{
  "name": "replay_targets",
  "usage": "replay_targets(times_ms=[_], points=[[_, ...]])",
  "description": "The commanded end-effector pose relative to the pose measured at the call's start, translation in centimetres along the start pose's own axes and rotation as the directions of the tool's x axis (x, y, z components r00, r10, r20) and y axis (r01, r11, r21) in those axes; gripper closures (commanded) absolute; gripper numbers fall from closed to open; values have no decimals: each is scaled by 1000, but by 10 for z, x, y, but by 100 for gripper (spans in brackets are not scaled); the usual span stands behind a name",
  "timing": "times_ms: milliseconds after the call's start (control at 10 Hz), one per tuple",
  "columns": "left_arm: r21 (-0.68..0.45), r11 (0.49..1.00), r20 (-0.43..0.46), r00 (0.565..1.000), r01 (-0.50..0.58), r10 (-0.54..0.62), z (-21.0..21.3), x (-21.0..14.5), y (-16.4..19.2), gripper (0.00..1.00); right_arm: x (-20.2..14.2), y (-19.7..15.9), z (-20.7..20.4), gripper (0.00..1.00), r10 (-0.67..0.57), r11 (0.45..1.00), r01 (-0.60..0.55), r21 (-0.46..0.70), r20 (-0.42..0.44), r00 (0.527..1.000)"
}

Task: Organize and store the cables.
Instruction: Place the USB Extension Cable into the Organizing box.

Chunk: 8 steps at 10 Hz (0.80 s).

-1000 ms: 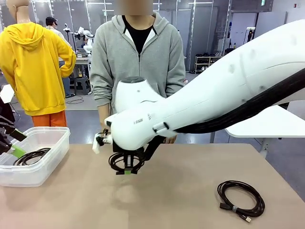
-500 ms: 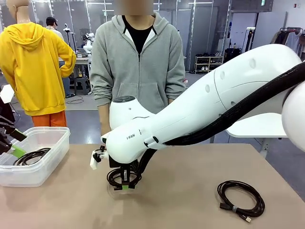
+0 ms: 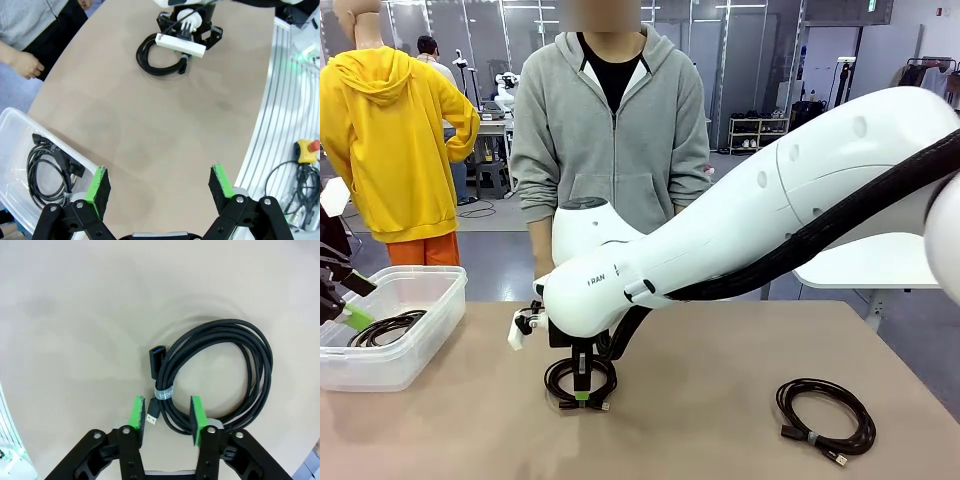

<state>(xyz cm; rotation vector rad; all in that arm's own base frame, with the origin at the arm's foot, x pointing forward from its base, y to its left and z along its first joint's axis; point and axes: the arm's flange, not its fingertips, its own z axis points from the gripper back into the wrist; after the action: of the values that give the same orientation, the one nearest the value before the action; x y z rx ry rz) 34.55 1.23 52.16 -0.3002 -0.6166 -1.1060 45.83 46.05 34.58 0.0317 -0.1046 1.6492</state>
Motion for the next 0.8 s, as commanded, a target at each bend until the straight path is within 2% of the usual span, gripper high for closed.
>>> replay_targets(times_ms=[0,100,300,500,600,700], points=[[-42,998,-15,998,54,-54,-4,10,4,0,-25,16,23,6,-54,998,56,-29,68,996],[-47,997,-18,998,62,-63,-8,18,5,0,-44,17,42,0,-74,994,82,-67,103,992],[-55,993,-59,993,103,-106,-15,37,6,0,-101,30,81,0,-100,989,122,-87,223,970],[-57,993,-143,983,105,-112,-31,65,10,0,-171,49,114,0,-140,974,197,-109,392,909],[-77,992,-178,977,104,-117,-43,80,12,0,-203,60,127,0,-146,967,222,-123,443,885],[-84,993,-229,968,88,-105,-57,96,15,0,-234,72,141,0,-164,956,256,-146,457,874]])
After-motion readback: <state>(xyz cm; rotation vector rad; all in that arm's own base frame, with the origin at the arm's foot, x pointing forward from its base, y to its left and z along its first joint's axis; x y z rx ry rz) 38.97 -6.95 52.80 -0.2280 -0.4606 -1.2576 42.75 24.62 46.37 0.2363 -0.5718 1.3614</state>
